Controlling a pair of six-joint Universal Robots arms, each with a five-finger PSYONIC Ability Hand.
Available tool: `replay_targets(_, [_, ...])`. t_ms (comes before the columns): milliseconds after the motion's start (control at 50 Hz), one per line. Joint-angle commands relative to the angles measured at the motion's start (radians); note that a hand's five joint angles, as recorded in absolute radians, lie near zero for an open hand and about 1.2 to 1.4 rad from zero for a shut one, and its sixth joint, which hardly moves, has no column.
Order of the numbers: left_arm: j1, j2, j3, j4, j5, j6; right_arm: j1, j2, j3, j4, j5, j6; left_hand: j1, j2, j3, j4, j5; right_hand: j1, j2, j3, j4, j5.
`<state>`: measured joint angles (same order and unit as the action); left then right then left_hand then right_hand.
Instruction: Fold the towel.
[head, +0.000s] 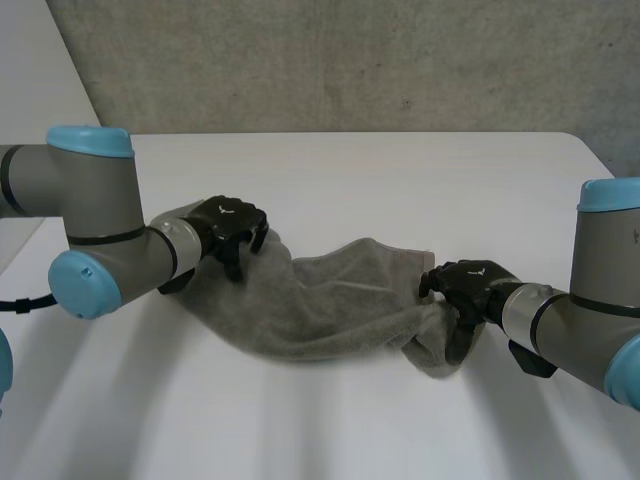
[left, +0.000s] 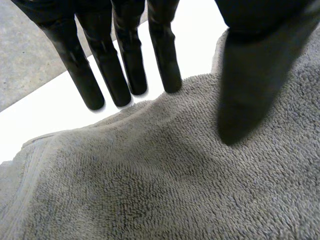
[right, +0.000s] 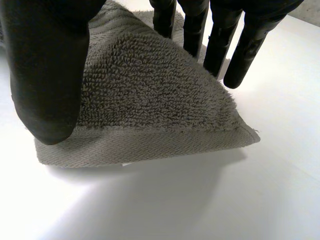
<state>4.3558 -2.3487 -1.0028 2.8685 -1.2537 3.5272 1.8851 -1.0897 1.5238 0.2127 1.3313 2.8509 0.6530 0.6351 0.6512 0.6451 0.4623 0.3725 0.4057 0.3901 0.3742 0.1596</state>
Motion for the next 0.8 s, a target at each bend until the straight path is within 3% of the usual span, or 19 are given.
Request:
replay_targets(20, [0.001, -0.033, 0.029, 0.098, -0.004, -0.004, -0.004, 0.004, 0.006, -0.001, 0.0, -0.001, -0.369, -0.351, -0.367, -0.361, -0.353, -0.05, -0.083, -0.067, -0.051, -0.011])
replay_targets(200, [-0.013, -0.168, 0.167, 0.103, -0.003, -0.002, -0.008, 0.004, 0.01, -0.001, -0.001, -0.001, -0.319, -0.301, -0.317, -0.311, -0.303, -0.056, -0.089, -0.073, -0.057, -0.017])
replay_targets(440, [-0.015, -0.218, 0.207, 0.046, -0.003, -0.001, -0.02, 0.013, 0.002, -0.001, -0.006, -0.001, -0.149, -0.131, -0.147, -0.141, -0.133, -0.059, -0.092, -0.076, -0.06, -0.02])
replay_targets(480, [-0.015, -0.215, 0.207, 0.037, -0.003, -0.001, -0.02, 0.013, 0.002, -0.001, -0.006, -0.001, -0.07, -0.052, -0.068, -0.062, -0.053, -0.059, -0.092, -0.076, -0.06, -0.02])
replay_targets(520, [-0.018, -0.202, 0.204, 0.017, -0.003, -0.001, -0.021, 0.013, 0.002, -0.001, -0.006, -0.001, 0.266, 0.284, 0.268, 0.274, 0.283, -0.061, -0.095, -0.079, -0.063, -0.023])
replay_targets(580, [-0.019, -0.172, 0.201, -0.004, -0.003, -0.002, -0.024, 0.011, 0.001, -0.001, -0.004, -0.001, 0.461, 0.479, 0.463, 0.469, 0.477, -0.059, -0.092, -0.076, -0.06, -0.02])
replay_targets(640, [-0.019, -0.15, 0.196, -0.015, -0.003, -0.002, -0.026, 0.01, 0.001, 0.001, -0.004, -0.001, 0.518, 0.535, 0.519, 0.525, 0.534, -0.056, -0.089, -0.073, -0.057, -0.017])
replay_targets(680, [-0.019, -0.115, 0.184, -0.034, -0.003, -0.002, -0.026, 0.008, 0.001, 0.001, -0.003, -0.001, 0.734, 0.752, 0.736, 0.742, 0.75, -0.053, -0.086, -0.07, -0.054, -0.014])
replay_targets(800, [-0.019, -0.063, 0.141, -0.064, -0.001, -0.002, -0.027, 0.001, 0.002, 0.002, -0.003, -0.001, 0.743, 0.761, 0.745, 0.751, 0.759, -0.053, -0.086, -0.07, -0.054, -0.014])
